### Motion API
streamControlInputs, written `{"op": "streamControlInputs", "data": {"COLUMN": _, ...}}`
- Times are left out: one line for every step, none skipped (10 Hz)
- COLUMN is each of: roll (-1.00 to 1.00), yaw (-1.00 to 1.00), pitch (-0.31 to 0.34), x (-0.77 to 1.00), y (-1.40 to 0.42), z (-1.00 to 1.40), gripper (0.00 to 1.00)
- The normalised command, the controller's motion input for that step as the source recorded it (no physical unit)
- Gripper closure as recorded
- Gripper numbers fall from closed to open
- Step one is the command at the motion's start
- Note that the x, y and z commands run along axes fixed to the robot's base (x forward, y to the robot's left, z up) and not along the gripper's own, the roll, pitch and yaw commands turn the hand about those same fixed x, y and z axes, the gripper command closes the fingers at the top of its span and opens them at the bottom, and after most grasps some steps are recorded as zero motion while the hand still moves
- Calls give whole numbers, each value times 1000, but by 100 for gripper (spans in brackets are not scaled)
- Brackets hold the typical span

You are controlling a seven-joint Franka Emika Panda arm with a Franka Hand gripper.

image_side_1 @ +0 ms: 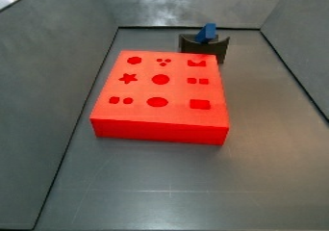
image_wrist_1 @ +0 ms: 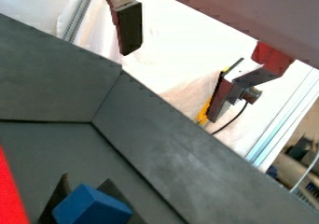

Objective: Pick up the rectangle object. Move up. Place the rectangle object on the fixture. Regrasp the rectangle object. Move to above the board. Insert the rectangle object.
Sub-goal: Regrasp the rectangle object.

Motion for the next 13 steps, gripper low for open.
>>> {"op": "streamControlInputs", "data": {"roll": 308, "yaw": 166, "pitch": 106, "x": 91, "y": -36, "z": 0, "gripper": 0}}
{"op": "streamControlInputs", "data": {"roll": 205, "yaw": 176, "pitch": 69, "x": 75, "y": -36, "z": -3, "gripper": 0}}
{"op": "streamControlInputs", "data": {"roll": 68, "yaw": 265, "pitch": 117, "x": 25, "y": 44, "z": -1000, "gripper": 0}}
{"op": "streamControlInputs", "data": {"roll": 55, "yaw": 259, "pitch": 97, "x": 28, "y": 44, "z": -1000, "gripper": 0}}
{"op": "streamControlInputs", "data": {"roll": 42, "yaw": 243, "pitch": 36, "x": 42, "y": 38, "z": -1000, "gripper": 0}}
{"op": "streamControlInputs", "data": {"roll": 35, "yaw": 225, "pitch": -15, "x": 51, "y": 35, "z": -1000, "gripper": 0}}
{"op": "streamControlInputs", "data": {"roll": 33, "yaw": 208, "pitch": -46, "x": 58, "y": 35, "z": -1000, "gripper": 0}}
{"op": "streamControlInputs", "data": {"roll": 36, "yaw": 166, "pitch": -99, "x": 65, "y": 32, "z": -1000, "gripper": 0}}
{"op": "streamControlInputs", "data": {"roll": 53, "yaw": 117, "pitch": -132, "x": 76, "y": 30, "z": -1000, "gripper": 0}}
{"op": "streamControlInputs", "data": {"roll": 67, "yaw": 74, "pitch": -147, "x": 87, "y": 27, "z": -1000, "gripper": 0}}
{"op": "streamControlInputs", "data": {"roll": 76, "yaw": 48, "pitch": -147, "x": 92, "y": 24, "z": -1000, "gripper": 0}}
{"op": "streamControlInputs", "data": {"roll": 82, "yaw": 0, "pitch": -132, "x": 101, "y": 19, "z": -1000, "gripper": 0}}
{"op": "streamControlInputs", "data": {"roll": 80, "yaw": -40, "pitch": -106, "x": 109, "y": 16, "z": -986, "gripper": 0}}
